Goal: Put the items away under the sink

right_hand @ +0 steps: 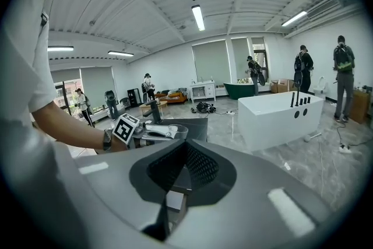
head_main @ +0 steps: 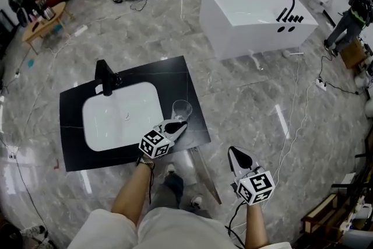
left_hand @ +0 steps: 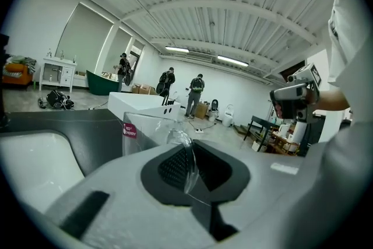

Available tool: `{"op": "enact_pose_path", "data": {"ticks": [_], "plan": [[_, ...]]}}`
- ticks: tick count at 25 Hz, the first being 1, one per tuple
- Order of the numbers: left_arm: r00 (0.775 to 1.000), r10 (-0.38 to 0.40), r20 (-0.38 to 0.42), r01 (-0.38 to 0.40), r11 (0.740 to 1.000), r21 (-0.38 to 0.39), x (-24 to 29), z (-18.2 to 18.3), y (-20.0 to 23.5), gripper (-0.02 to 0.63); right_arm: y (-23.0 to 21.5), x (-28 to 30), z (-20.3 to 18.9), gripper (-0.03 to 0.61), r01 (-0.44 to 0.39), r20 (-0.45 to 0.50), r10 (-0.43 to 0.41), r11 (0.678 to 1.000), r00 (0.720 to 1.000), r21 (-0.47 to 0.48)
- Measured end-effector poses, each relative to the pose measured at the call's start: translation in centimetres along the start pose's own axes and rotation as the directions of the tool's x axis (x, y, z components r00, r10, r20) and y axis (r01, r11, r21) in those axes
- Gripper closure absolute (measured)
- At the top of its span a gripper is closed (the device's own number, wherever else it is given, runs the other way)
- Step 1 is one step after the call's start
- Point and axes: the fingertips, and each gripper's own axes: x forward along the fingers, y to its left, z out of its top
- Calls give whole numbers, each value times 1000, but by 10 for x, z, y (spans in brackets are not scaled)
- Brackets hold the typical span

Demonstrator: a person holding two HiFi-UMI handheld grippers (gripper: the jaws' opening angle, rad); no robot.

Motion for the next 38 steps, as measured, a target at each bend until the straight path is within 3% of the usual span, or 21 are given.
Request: {"op": "enact_pose_path", "data": {"ticks": [9,15,21,28,38], "plan": [[987,19,160,-13,999,-34,-32,49,-22,597,16,-2,25,572,-74,48,77,995,996,-61],[963,23,269,-30,999,20,-64,92,-55,595,31,-11,46,572,-119,83,129,986,988,-119],[945,74,319,-114,987,109,-106,125,-85,595,53,-21,69,572,-158,126,183,970,975,-183],[916,127,381,-201,966,160,-154,139,-133,594,87,-45,91,572,-200,181,249,947,951,-252],[872,212,441,-309,937,160,-218,133,-205,592,139,-97,98,572,-251,220,333,910,917,-330]]}}
